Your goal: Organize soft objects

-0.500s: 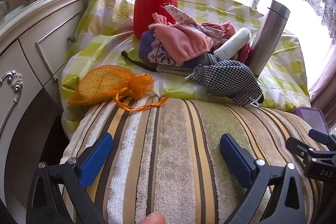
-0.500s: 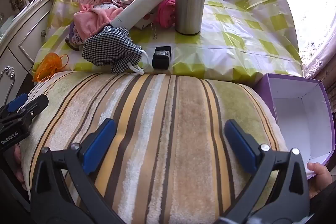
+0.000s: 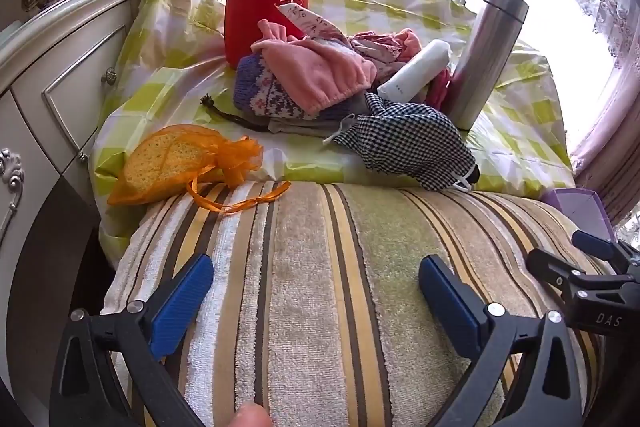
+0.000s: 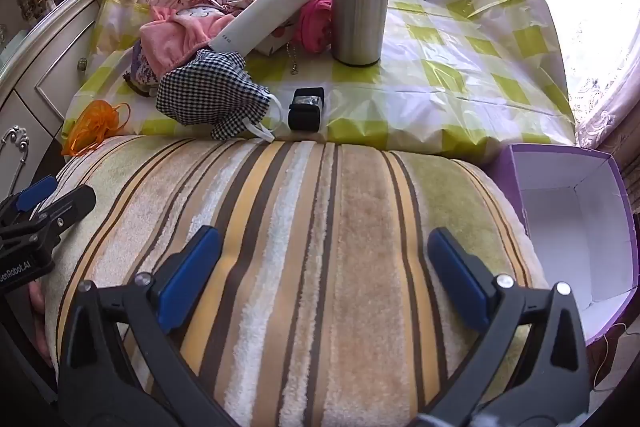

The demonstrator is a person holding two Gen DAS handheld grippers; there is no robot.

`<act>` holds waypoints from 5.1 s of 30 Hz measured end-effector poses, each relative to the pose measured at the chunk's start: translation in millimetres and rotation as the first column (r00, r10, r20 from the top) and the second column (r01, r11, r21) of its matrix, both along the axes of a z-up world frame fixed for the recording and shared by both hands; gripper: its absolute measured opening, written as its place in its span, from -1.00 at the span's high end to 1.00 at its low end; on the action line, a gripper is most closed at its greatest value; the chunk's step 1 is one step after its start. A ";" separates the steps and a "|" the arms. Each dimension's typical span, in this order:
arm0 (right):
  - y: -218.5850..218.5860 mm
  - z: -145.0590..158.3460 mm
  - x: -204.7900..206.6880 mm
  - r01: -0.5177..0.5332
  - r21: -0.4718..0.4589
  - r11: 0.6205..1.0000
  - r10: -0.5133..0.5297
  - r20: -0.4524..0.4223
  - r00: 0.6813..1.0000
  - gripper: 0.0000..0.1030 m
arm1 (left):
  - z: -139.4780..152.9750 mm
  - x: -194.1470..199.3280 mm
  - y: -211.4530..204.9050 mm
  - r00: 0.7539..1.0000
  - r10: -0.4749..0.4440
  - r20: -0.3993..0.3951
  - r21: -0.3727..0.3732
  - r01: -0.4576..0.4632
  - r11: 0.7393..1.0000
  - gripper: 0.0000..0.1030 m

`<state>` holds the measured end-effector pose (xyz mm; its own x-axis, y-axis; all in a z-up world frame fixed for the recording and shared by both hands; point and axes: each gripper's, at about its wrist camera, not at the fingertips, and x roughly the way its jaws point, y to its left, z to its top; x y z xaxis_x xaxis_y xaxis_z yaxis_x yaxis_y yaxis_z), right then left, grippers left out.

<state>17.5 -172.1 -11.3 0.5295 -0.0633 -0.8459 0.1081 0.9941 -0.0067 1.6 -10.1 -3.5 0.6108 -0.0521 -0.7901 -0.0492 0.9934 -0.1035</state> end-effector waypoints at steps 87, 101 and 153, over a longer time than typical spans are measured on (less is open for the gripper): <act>-1.9 11.9 19.0 -0.212 0.071 0.975 0.213 -0.005 0.977 -1.00 | -36.8 55.0 175.4 0.885 0.358 -0.297 -0.460 -0.461 0.759 -0.60; 21.2 24.7 63.0 -0.344 0.010 0.939 0.343 0.046 0.938 -1.00 | -46.1 84.4 190.1 0.895 0.364 -0.259 -0.544 -0.447 0.711 0.54; -134.7 79.2 -0.3 0.056 0.120 0.991 -0.080 0.205 0.975 0.69 | 90.6 86.5 -74.7 0.931 -0.278 0.237 -0.494 0.361 0.791 0.67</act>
<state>17.2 -306.8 67.9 0.6932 -0.0161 -0.7205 0.1629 0.9774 0.1349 88.1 -84.8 87.2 0.5895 -0.6416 -0.4907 0.3185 0.7429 -0.5887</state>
